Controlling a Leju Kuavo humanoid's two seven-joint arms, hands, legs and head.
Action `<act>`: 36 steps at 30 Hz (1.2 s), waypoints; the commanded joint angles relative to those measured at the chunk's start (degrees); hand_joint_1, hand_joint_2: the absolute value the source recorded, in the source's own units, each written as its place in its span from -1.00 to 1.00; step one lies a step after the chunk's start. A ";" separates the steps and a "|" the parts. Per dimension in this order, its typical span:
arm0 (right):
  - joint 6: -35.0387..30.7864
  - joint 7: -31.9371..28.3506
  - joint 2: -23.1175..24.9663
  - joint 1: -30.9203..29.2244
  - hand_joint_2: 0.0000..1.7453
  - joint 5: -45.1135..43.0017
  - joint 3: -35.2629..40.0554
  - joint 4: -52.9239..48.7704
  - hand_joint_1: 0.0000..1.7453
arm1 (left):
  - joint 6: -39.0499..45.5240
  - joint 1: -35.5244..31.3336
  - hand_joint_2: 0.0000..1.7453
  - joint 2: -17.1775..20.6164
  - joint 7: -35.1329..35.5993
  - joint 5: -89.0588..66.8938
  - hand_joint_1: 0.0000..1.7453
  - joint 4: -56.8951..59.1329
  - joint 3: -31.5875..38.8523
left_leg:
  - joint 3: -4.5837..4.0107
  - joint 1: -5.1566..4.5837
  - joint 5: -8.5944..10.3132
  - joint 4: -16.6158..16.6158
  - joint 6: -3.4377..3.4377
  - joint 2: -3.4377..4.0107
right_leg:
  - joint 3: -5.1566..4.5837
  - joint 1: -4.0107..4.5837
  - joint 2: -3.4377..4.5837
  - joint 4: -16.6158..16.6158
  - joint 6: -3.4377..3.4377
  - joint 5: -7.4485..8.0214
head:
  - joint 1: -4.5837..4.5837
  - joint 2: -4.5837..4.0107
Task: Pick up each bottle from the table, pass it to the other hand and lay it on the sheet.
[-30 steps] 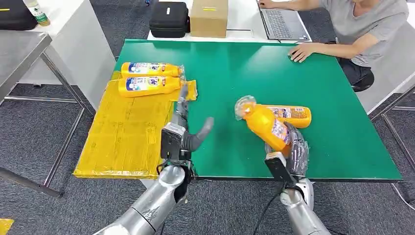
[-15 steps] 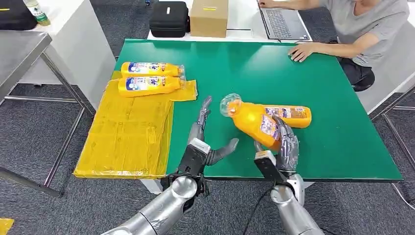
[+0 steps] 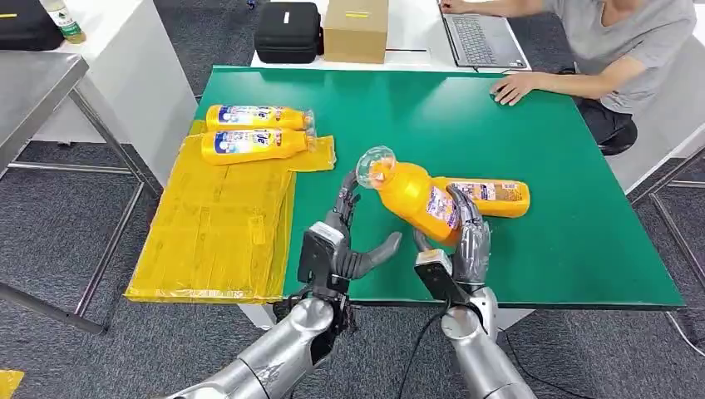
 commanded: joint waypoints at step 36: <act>-0.24 0.15 8.51 -2.94 1.00 19.06 2.17 8.34 1.00 | 0.07 -6.61 1.00 0.94 0.22 12.31 -1.00 1.37 -11.35 | 0.25 0.03 -0.10 -0.01 -0.12 0.03 | 0.22 0.02 0.04 0.02 -0.09 -0.12 | -0.02 0.00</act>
